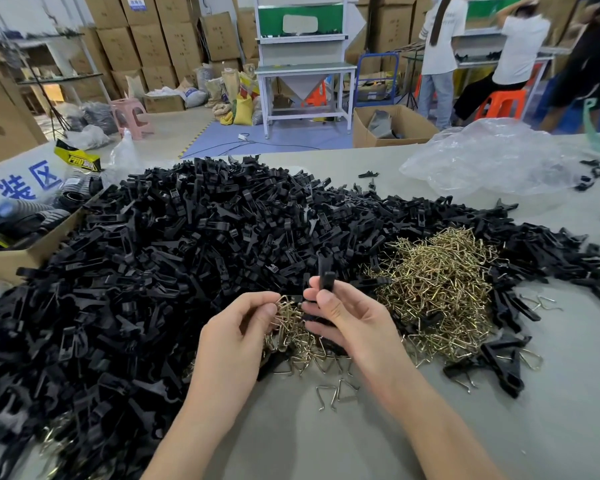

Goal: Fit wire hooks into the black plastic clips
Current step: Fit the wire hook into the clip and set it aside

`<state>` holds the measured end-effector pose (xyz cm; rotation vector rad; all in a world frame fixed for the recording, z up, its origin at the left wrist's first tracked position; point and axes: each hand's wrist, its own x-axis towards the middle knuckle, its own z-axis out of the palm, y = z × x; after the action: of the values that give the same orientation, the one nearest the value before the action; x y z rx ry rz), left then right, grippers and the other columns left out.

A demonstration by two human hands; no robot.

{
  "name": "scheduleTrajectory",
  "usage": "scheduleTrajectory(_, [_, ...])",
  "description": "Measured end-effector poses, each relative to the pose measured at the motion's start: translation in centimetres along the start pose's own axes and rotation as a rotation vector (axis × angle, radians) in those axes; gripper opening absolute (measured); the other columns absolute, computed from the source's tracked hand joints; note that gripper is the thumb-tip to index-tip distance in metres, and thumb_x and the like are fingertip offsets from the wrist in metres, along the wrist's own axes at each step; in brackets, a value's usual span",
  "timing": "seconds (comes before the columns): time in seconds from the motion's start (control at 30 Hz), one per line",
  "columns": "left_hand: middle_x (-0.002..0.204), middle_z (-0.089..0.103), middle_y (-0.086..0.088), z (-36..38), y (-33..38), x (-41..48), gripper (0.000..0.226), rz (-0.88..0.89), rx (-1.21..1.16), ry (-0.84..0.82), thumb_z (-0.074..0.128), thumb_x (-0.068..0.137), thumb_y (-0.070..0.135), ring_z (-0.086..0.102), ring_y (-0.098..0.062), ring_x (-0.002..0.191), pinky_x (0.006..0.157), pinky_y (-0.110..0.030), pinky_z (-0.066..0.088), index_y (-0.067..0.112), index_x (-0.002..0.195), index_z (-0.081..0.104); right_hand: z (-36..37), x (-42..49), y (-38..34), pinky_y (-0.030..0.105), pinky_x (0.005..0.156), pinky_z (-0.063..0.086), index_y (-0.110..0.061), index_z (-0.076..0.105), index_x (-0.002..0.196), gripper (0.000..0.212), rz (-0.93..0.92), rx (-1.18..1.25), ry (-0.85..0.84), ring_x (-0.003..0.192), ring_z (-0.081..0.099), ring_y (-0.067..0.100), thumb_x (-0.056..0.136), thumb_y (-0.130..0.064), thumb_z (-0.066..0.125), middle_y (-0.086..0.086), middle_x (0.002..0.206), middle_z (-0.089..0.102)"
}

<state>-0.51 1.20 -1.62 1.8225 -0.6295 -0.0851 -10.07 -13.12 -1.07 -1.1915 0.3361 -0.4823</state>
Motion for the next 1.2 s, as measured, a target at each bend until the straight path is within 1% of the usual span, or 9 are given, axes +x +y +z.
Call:
scheduleTrajectory(0.13, [0.091,0.075,0.014,0.4,0.1,-0.3,0.021,-0.011,-0.043,-0.015,0.058,0.099,0.028,0.072,-0.011,0.082,0.079,-0.037,0.059,0.046,0.099,0.069,0.1,-0.1,0.3,0.026,0.086,0.058,-0.027,0.078,0.109,0.026,0.061,0.000,-0.124,0.115,0.067,0.013,0.086,-0.034,0.071,-0.002,0.120,0.073])
scheduleTrajectory(0.33, [0.098,0.066,0.022,0.8,0.6,-0.6,0.018,0.097,0.075,0.069,0.059,0.098,0.022,0.063,0.000,0.094,0.078,-0.009,0.045,0.039,0.096,0.067,0.3,0.0,0.6,0.027,0.086,0.057,-0.024,0.078,0.110,0.028,0.088,0.099,-0.136,0.111,0.070,0.020,0.083,-0.032,0.074,0.008,0.116,0.075])
scheduleTrajectory(0.47, [0.079,0.073,0.006,0.8,0.8,-0.6,0.017,-0.061,-0.147,0.046,0.058,0.100,0.022,0.069,-0.006,0.070,0.060,-0.013,0.050,0.034,0.097,0.069,0.3,0.0,0.4,0.026,0.087,0.057,-0.019,0.078,0.109,0.027,0.106,0.161,-0.122,0.114,0.069,0.021,0.083,-0.026,0.072,0.011,0.116,0.074])
scheduleTrajectory(0.57, [0.082,0.075,-0.006,1.0,0.9,-0.4,0.018,-0.180,-0.416,0.029,0.057,0.100,0.016,0.075,-0.019,0.076,0.068,-0.018,0.057,0.028,0.100,0.071,0.3,0.0,0.1,0.025,0.087,0.057,-0.022,0.078,0.108,0.027,0.096,0.116,-0.111,0.115,0.068,0.017,0.083,-0.030,0.070,0.007,0.116,0.075])
scheduleTrajectory(0.7, [0.078,0.073,0.001,1.6,0.8,-0.3,0.020,-0.244,-0.582,-0.002,0.054,0.101,0.008,0.073,-0.017,0.076,0.077,-0.030,0.062,0.020,0.109,0.068,0.3,0.0,0.2,0.029,0.087,0.058,-0.019,0.077,0.108,0.027,0.106,0.133,-0.117,0.113,0.070,0.023,0.084,-0.028,0.070,0.010,0.116,0.075])
scheduleTrajectory(0.83, [0.088,0.068,0.013,1.7,0.7,-1.0,0.031,0.044,-0.130,-0.003,0.054,0.101,0.016,0.064,-0.007,0.072,0.066,-0.014,0.051,0.044,0.110,0.060,0.2,0.2,0.4,0.037,0.093,0.058,-0.014,0.077,0.109,0.028,0.134,0.233,-0.101,0.112,0.070,0.025,0.083,-0.024,0.071,0.015,0.114,0.074])
scheduleTrajectory(0.93, [0.102,0.061,0.024,1.5,0.8,-1.3,0.034,0.265,0.195,-0.075,0.053,0.098,0.026,0.060,-0.005,0.095,0.076,-0.012,0.045,0.056,0.112,0.050,0.2,0.3,0.4,0.032,0.088,0.059,-0.011,0.078,0.106,0.025,0.135,0.311,-0.107,0.106,0.071,0.025,0.083,-0.020,0.071,0.016,0.112,0.074])
scheduleTrajectory(1.07, [0.103,0.060,0.029,1.0,0.4,-1.0,0.027,0.283,0.299,-0.092,0.051,0.097,0.033,0.060,0.001,0.094,0.075,-0.009,0.042,0.044,0.122,0.056,0.1,0.4,0.5,0.029,0.086,0.059,-0.011,0.079,0.104,0.026,0.131,0.297,-0.092,0.109,0.071,0.026,0.081,-0.022,0.072,0.018,0.115,0.073])
scheduleTrajectory(1.2, [0.090,0.069,0.027,0.6,0.4,-0.9,0.011,0.188,0.189,-0.046,0.059,0.096,0.035,0.067,-0.001,0.080,0.067,-0.017,0.050,0.043,0.101,0.063,0.2,0.3,0.9,0.027,0.087,0.057,-0.013,0.078,0.108,0.028,0.110,0.197,-0.120,0.112,0.070,0.022,0.082,-0.023,0.072,0.015,0.114,0.074])
